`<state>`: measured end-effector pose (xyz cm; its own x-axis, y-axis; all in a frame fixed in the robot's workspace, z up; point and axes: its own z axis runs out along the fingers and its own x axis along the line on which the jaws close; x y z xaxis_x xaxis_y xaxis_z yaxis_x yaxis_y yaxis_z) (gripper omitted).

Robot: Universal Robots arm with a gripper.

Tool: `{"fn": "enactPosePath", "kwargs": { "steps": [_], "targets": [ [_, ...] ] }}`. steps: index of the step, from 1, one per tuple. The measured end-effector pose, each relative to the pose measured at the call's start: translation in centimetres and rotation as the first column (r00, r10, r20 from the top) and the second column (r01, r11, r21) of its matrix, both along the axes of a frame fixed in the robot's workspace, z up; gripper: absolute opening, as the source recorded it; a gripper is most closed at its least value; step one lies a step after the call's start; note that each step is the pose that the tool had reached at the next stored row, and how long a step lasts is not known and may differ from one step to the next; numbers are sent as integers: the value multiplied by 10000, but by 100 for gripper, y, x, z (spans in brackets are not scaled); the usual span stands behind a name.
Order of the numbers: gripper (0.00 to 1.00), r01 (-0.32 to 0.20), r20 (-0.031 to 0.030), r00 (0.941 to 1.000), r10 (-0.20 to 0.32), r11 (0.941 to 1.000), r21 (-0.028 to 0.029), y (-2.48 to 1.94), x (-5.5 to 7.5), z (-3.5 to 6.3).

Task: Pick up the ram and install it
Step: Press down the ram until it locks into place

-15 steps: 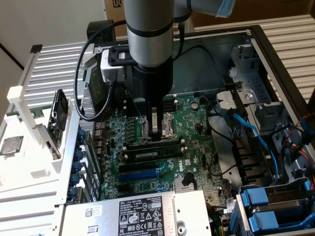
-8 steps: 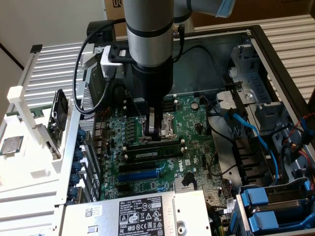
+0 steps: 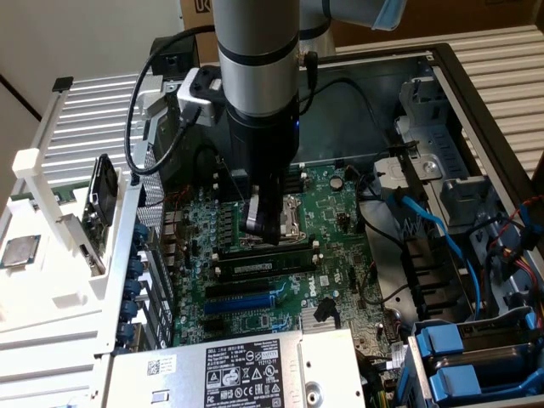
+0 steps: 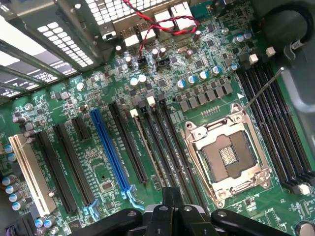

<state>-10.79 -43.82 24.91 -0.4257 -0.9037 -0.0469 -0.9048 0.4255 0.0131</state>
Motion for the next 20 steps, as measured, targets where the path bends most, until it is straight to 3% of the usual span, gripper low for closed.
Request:
{"fn": "enactPosePath", "kwargs": {
  "steps": [2,4,6,7,9,11,14,15,16,18,20],
  "targets": [
    [11,315,0,9995,-315,9995,0,0,0,-1],
    [11,954,-1,9954,-954,9954,-1,0,0,-2],
    [11,1599,0,9871,-1599,9871,0,0,0,-5],
    [11,2084,0,9780,-2084,9780,0,0,0,-6],
    [11,2405,0,9706,-2405,9706,0,0,0,-7],
    [11,3016,0,9534,-3016,9534,0,0,0,-9],
    [11,3872,0,9220,-3872,9220,1,0,0,-10],
    [11,4271,0,9042,-4271,9042,1,0,0,-10],
    [11,4403,0,8979,-4403,8979,0,0,0,-10],
    [11,4921,0,8705,-4921,8705,0,0,0,-10],
    [11,5175,0,8557,-5175,8557,0,0,0,-10]
  ]
}}
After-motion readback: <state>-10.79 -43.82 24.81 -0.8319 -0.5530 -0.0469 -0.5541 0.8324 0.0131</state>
